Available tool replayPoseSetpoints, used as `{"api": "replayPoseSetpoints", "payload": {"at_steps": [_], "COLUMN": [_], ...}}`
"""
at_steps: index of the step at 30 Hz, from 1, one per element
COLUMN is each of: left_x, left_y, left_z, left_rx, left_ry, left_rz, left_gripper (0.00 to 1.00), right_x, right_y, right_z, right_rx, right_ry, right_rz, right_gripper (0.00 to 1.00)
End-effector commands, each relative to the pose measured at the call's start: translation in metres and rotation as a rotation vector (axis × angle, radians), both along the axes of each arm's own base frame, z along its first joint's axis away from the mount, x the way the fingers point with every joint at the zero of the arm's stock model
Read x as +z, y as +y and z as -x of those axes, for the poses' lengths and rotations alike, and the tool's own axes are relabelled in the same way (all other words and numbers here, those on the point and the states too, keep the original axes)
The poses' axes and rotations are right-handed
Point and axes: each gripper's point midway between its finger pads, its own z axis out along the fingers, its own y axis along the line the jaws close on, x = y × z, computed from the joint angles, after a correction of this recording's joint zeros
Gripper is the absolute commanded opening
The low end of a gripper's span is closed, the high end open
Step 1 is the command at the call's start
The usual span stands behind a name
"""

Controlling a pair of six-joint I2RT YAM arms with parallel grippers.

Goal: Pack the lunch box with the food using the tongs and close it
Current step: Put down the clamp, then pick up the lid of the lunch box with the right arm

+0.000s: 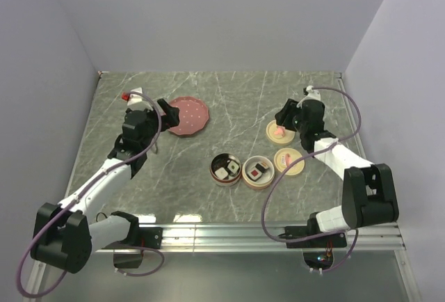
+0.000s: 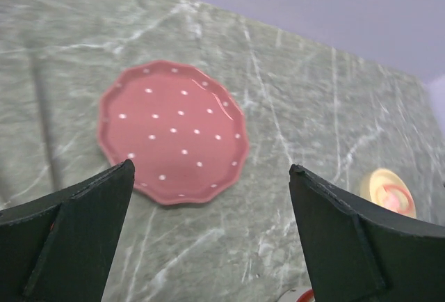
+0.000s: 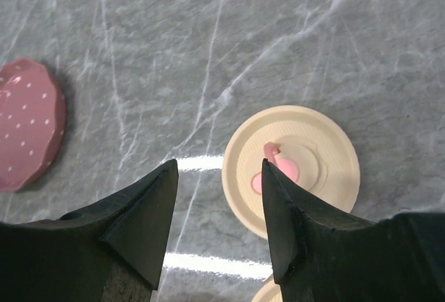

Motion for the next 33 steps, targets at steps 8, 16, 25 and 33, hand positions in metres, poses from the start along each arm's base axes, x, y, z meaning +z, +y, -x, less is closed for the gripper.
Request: {"api": "replayPoseSetpoints", "payload": {"at_steps": [8,16,25,33], "left_x": [-0.003,0.001,-0.015,-0.017], "left_y": [-0.055,-0.065,-0.061,-0.059], "left_z": [-0.014,-0.023,-0.030,-0.029], "left_rx": [-0.280,-0.325,-0.301,-0.295], "left_ry": [-0.083,-0.113,-0.060,-0.051], "left_rz": [0.032,0.031,-0.013,-0.027], "left_gripper": [1.00,1.00,0.99,0.99], "right_x": [-0.027,-0.051,-0.064,-0.073], "right_y": [-0.010,-0.013,-0.007,0.002], "right_z": [-0.025,-0.022,-0.008,-0.015], "right_rx": [-0.076,-0.095,-0.081,-0.059], "right_ry": [0.165,0.292,0.350,0.391], "right_rz": [0.071,0.101,0.124,0.147], "right_gripper": [0.56,0.51,0.48,0.38]}}
